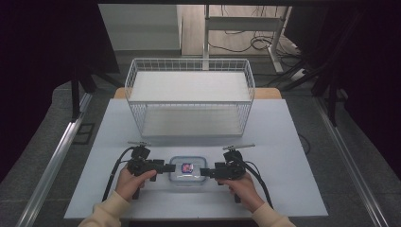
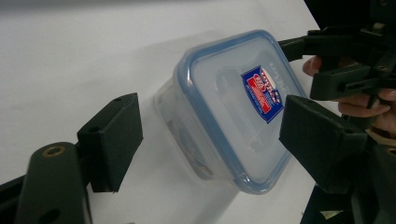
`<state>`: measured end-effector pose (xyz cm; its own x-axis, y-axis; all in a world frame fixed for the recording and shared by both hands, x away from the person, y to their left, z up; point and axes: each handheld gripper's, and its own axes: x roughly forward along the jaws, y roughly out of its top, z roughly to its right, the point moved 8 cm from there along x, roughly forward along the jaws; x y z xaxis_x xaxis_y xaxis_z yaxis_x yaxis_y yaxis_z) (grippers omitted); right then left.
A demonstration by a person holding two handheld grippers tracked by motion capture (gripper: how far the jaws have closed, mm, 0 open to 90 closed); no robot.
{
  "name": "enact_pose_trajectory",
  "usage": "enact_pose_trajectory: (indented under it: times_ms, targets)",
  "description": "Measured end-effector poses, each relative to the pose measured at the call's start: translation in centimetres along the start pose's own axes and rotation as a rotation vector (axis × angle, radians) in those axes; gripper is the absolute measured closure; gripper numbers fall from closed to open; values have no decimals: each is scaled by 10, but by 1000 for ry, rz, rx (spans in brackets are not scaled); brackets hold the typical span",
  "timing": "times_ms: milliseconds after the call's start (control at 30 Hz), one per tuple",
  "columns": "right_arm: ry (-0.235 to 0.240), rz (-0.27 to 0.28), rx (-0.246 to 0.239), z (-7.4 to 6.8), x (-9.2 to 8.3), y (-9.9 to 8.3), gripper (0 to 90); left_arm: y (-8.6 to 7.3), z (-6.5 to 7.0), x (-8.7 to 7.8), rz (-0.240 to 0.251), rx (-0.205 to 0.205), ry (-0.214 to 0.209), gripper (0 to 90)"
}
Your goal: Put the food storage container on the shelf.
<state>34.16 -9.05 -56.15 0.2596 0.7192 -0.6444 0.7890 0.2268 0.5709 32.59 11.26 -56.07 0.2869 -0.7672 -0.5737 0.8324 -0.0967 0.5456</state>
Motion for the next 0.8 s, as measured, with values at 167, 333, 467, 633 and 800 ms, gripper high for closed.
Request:
enact_pose_trajectory:
  times_ms: [167,333,467,633,800]
  targets:
    - [24,-12,20,-1,6,0,161,-3,3,5,-21,-35,-49,215]
    - [37,-18,19,-5,10,-1,167,-6,5,10,-34,-55,-71,236]
    - [54,-26,26,-8,14,-3,178,-10,-1,13,-35,-95,-86,273]
    - [77,-34,51,-11,18,-5,210,-11,0,13,-42,-98,-110,361]
    - [95,-39,116,-9,18,-5,295,-13,-1,15,-56,-110,-122,394]
